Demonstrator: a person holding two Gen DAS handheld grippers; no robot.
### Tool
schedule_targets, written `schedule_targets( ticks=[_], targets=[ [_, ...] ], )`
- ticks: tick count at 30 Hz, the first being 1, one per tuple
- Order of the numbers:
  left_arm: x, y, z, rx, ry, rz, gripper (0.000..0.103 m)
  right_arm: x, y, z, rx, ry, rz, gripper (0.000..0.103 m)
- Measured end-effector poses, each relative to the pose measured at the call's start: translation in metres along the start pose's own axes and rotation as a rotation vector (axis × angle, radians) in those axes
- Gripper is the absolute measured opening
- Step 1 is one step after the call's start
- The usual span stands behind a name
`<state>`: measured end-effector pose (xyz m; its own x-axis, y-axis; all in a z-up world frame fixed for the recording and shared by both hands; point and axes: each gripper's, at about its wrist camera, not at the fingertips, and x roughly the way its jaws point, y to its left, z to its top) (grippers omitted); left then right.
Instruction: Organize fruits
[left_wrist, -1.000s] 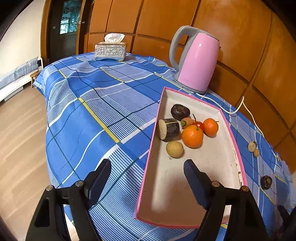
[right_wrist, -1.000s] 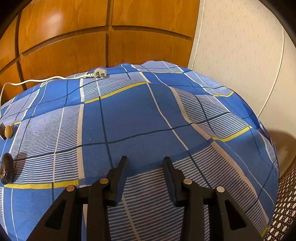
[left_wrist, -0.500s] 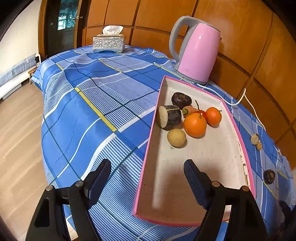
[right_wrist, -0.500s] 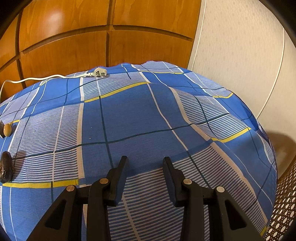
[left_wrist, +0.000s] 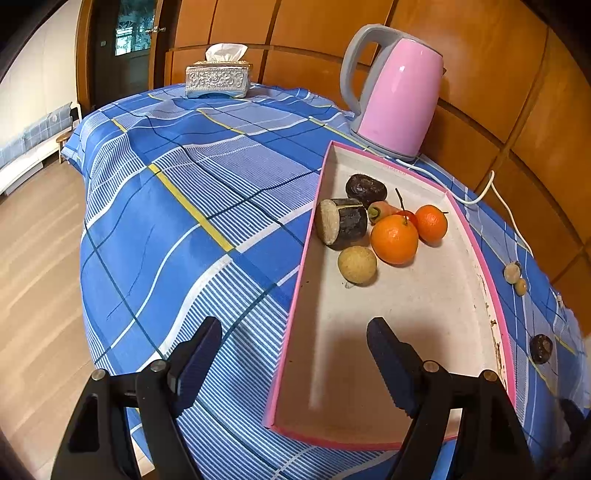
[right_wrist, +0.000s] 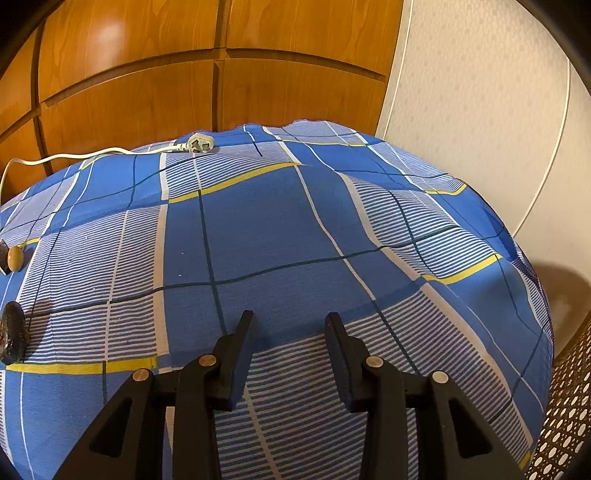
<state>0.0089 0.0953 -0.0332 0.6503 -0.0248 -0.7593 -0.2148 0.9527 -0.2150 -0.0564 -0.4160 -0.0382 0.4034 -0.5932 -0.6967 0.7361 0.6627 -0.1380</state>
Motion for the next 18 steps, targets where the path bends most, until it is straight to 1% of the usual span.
schedule_targets(
  ticks=[6, 10, 13, 16, 18],
  targets=[
    [0.000, 0.001, 0.001, 0.000, -0.002, -0.001, 0.082, 0.001, -0.001, 0.003, -0.003, 0.012, 0.012, 0.038],
    [0.001, 0.001, 0.001, -0.001, 0.000, -0.003, 0.082, 0.002, -0.002, 0.008, -0.005, 0.041, 0.026, 0.038],
    [0.001, 0.001, 0.001, 0.001, 0.000, -0.004, 0.082, -0.001, 0.001, 0.012, -0.003, 0.061, 0.074, 0.038],
    [0.001, 0.000, 0.001, 0.001, 0.001, -0.004, 0.082, -0.008, 0.010, 0.015, -0.025, 0.056, 0.118, 0.038],
    [0.001, 0.000, 0.001, 0.001, 0.005, -0.003, 0.082, -0.014, 0.021, 0.019, -0.051, 0.065, 0.199, 0.038]
  ],
)
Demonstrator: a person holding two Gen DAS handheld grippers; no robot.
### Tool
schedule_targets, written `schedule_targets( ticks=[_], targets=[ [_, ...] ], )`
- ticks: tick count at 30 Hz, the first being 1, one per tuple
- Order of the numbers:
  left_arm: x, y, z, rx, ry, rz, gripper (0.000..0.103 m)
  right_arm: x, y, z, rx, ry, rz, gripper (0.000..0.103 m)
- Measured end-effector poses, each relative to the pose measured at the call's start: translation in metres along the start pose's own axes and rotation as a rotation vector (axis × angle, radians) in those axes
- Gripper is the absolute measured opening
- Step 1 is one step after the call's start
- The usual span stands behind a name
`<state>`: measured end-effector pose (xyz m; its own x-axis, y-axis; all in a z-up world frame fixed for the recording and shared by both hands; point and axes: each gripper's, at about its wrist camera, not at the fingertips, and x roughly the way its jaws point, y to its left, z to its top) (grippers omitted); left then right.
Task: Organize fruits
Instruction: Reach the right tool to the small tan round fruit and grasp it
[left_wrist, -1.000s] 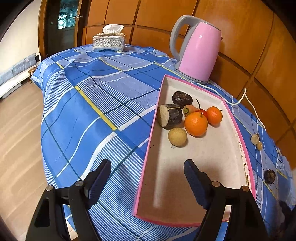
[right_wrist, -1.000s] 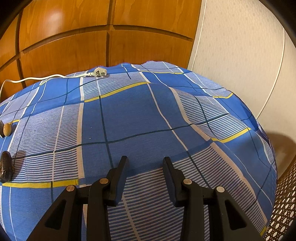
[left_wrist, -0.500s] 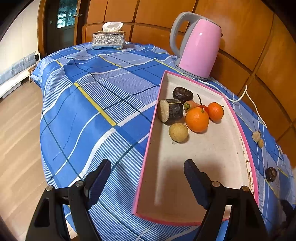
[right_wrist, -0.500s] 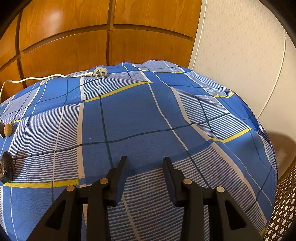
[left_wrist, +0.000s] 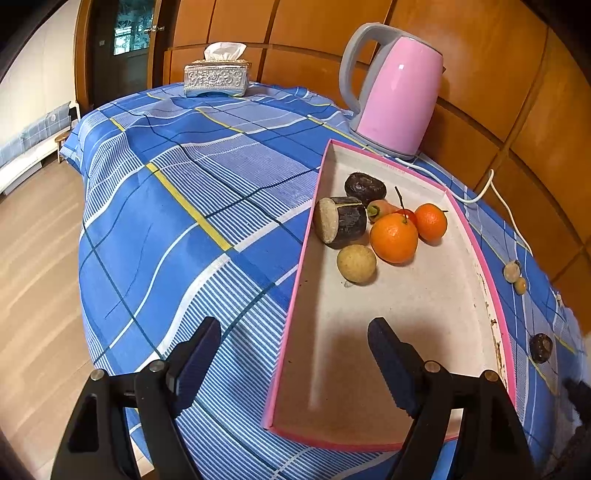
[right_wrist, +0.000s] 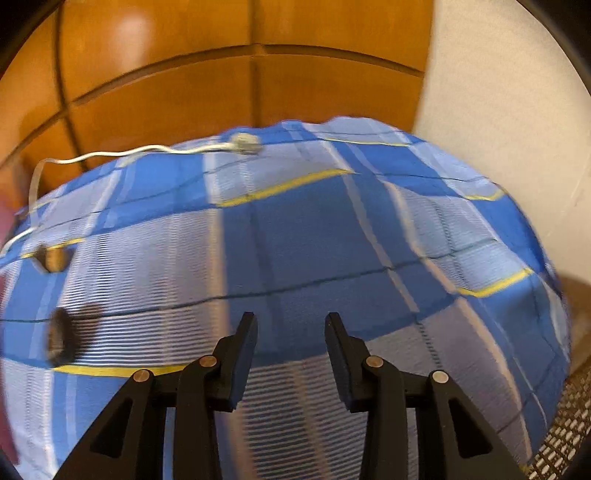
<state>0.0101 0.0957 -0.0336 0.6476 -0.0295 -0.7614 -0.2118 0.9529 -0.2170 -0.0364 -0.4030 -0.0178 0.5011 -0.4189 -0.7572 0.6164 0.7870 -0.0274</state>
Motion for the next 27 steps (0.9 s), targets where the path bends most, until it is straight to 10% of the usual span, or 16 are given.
schedule_targets(
  ticks=[11, 27],
  targets=[
    [0.002, -0.001, 0.000, 0.001, 0.012, -0.004, 0.082, -0.020, 0.128, 0.029, -0.405, 0.024, 0.456, 0.038],
    [0.010, 0.007, 0.002, -0.030, 0.044, -0.001, 0.082, 0.053, 0.218, 0.058, -0.661, 0.134, 0.362, 0.035]
  ],
)
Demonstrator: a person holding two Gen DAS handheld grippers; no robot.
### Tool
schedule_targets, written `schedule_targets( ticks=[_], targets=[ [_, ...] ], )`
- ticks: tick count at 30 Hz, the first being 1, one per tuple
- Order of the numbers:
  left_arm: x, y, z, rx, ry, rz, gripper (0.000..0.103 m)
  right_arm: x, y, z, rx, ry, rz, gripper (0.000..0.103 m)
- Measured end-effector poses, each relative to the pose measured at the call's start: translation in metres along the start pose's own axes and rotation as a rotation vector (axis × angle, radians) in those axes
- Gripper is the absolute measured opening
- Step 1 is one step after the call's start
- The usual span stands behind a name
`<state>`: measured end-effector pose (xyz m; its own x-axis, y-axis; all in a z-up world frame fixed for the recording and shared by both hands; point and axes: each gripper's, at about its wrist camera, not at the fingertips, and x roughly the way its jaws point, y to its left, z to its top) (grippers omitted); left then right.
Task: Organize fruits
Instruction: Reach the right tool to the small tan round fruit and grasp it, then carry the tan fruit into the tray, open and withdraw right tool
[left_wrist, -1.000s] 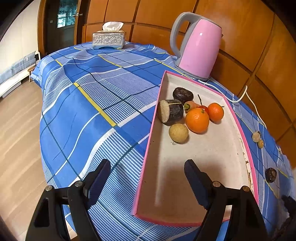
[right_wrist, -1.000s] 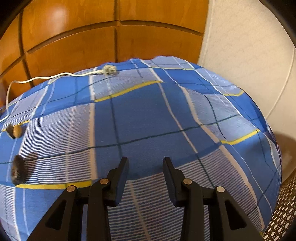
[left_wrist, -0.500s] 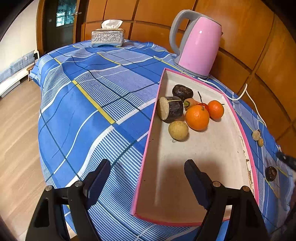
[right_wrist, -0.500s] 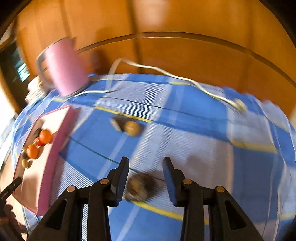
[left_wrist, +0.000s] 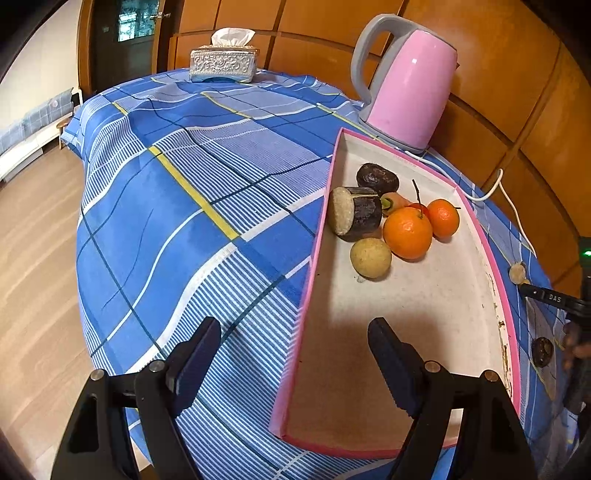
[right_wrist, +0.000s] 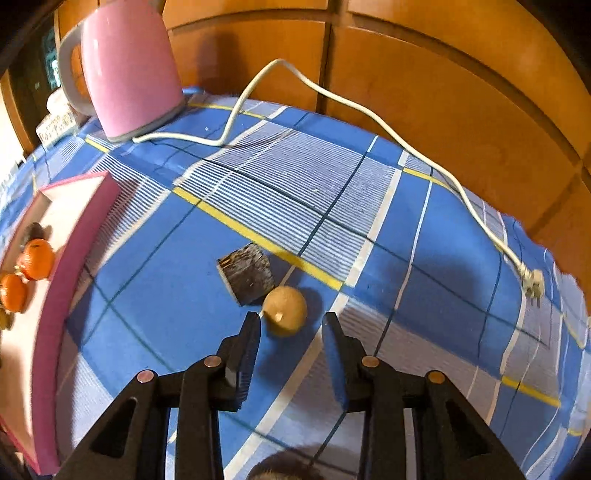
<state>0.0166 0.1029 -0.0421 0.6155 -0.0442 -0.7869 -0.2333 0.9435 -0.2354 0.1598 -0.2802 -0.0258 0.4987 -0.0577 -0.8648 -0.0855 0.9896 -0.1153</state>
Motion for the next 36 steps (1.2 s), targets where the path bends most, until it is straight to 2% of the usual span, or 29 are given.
schedule_targets(
  ticks=[2, 3, 5, 8, 13, 19, 22, 29, 36],
  targets=[
    [0.001, -0.001, 0.000, 0.005, 0.004, 0.000, 0.082, 0.006, 0.002, 0.004, -0.020, 0.016, 0.001, 0.032],
    [0.001, -0.001, 0.000, 0.006, 0.005, 0.001, 0.082, 0.008, 0.004, 0.005, -0.036, 0.019, -0.005, 0.026],
    [0.001, -0.002, 0.000, 0.008, 0.003, 0.001, 0.082, 0.007, 0.009, 0.005, -0.051, 0.015, -0.025, 0.025],
    [0.000, -0.003, -0.001, 0.016, -0.006, 0.002, 0.082, -0.003, 0.013, 0.000, -0.035, -0.005, -0.005, 0.025],
    [-0.002, -0.004, -0.002, 0.021, -0.009, 0.001, 0.082, -0.030, 0.032, -0.027, -0.039, -0.036, 0.019, 0.025],
    [-0.006, -0.010, -0.006, 0.049, -0.011, -0.006, 0.082, -0.054, 0.058, -0.065, -0.011, -0.038, 0.140, 0.025],
    [-0.010, -0.013, -0.007, 0.062, -0.019, -0.014, 0.082, -0.057, 0.068, -0.084, -0.020, -0.040, 0.137, 0.025],
    [-0.016, -0.017, -0.011, 0.084, -0.029, -0.019, 0.082, -0.063, 0.062, -0.110, 0.078, -0.065, 0.181, 0.025],
    [-0.023, -0.014, -0.012, 0.082, -0.038, -0.018, 0.082, -0.063, 0.058, -0.114, 0.123, -0.091, 0.197, 0.025]
  ],
)
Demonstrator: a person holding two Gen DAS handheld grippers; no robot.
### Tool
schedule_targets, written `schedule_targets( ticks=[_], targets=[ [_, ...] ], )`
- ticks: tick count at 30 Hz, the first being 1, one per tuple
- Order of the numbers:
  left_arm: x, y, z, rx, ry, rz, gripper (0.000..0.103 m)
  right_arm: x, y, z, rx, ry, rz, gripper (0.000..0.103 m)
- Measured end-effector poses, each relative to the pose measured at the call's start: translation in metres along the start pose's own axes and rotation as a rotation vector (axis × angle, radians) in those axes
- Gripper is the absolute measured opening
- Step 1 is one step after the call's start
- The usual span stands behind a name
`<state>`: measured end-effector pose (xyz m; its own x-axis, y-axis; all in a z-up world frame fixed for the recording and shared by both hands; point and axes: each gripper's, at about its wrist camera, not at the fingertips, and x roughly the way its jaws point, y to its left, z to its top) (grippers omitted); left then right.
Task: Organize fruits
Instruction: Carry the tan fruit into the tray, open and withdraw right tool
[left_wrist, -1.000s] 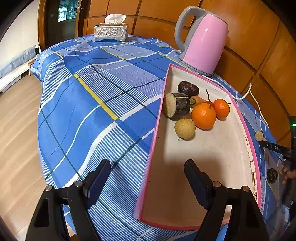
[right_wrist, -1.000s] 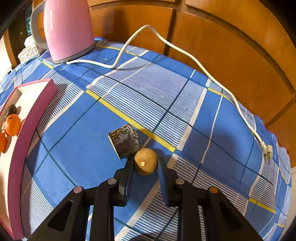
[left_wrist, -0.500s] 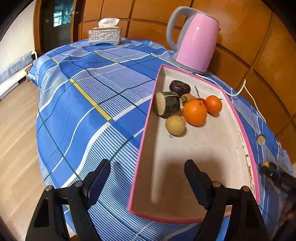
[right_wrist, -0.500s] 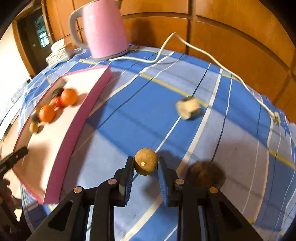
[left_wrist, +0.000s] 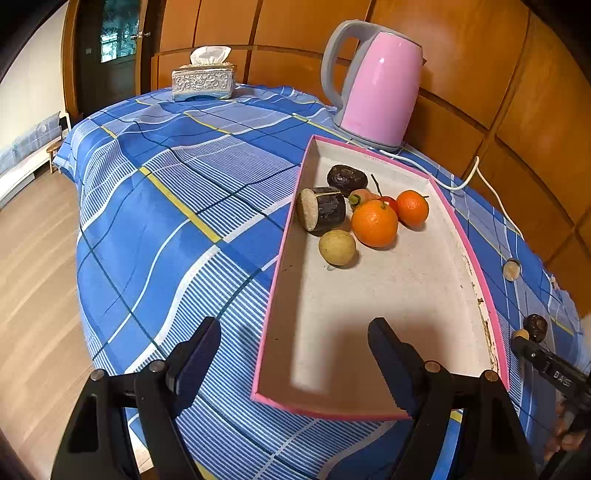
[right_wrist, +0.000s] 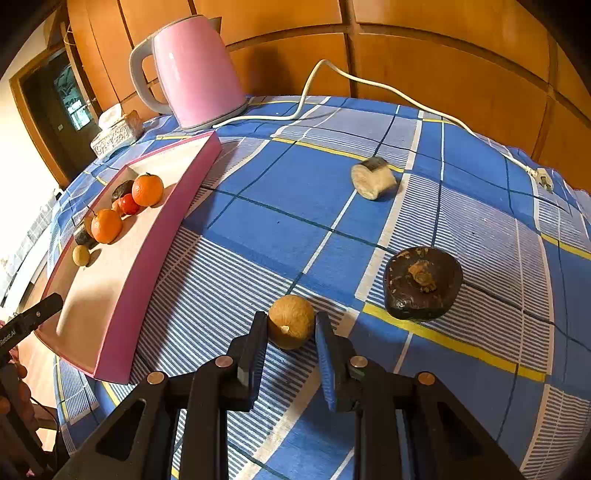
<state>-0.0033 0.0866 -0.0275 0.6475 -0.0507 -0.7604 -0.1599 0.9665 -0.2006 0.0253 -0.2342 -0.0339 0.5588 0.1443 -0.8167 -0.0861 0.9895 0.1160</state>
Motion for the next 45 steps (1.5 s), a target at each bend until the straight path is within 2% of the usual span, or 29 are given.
schedule_targets(
  ticks=[16, 25, 35, 45],
  targets=[
    [-0.005, 0.011, 0.003, -0.055, -0.022, -0.012, 0.083, -0.015, 0.004, -0.003, 0.011, -0.008, -0.024, 0.025],
    [-0.001, 0.016, 0.003, -0.068, -0.011, -0.005, 0.083, -0.024, 0.048, 0.021, -0.123, -0.036, 0.049, 0.025],
    [-0.002, 0.020, 0.004, -0.077, -0.028, 0.000, 0.083, -0.005, 0.107, 0.054, -0.255, -0.038, 0.129, 0.025],
    [0.002, 0.022, 0.004, -0.076, -0.020, 0.008, 0.083, 0.021, 0.124, 0.075, -0.235, -0.036, 0.118, 0.027]
  ],
)
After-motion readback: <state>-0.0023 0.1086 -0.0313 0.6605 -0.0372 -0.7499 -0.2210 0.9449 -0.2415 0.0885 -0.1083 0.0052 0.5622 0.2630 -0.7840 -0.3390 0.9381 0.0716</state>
